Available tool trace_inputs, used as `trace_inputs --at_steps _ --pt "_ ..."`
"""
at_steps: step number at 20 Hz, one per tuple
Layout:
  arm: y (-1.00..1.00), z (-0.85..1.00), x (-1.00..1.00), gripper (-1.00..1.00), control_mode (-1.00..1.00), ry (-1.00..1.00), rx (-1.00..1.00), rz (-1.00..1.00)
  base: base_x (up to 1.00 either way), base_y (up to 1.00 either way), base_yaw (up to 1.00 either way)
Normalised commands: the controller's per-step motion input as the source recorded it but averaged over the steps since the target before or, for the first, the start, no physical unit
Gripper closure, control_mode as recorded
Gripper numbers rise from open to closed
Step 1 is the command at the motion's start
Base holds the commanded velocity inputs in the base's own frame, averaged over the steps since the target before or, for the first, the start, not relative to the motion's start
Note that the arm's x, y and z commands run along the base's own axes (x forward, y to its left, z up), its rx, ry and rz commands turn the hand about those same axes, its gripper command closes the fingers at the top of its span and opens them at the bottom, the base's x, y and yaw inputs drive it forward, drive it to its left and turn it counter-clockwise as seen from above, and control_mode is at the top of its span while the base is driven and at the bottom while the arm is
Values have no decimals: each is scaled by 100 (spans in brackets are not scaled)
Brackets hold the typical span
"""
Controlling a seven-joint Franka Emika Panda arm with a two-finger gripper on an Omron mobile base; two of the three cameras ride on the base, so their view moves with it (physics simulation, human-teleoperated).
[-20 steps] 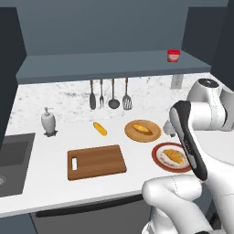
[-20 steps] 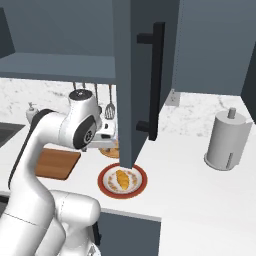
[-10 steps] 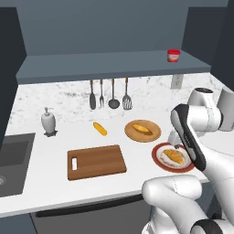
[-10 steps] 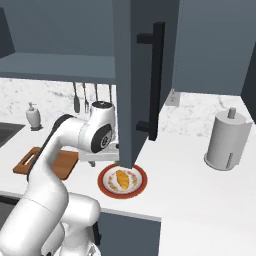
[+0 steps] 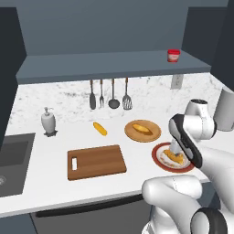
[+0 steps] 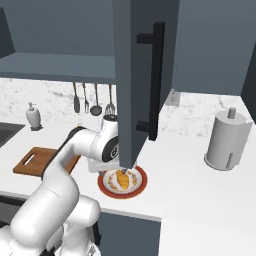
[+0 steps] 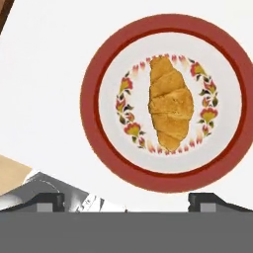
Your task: From the different types of pastries on the counter, select a croissant and place it on the cutting board. Then retrieve a jar of jam from the cabinet and place it alongside the croissant on the cutting board.
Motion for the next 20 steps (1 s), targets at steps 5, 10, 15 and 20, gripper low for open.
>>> trace_inputs --at_steps 5,10,15,20 --pt "0 -25 57 -100 -100 -1 -2 0 0 0 0" --pt "-3 -37 32 -100 -100 0 0 0 0 0 0" --pt "-4 -28 37 -100 -100 0 0 1 0 0 0" --pt "-11 -23 36 -100 -100 1 0 0 0 0 0"
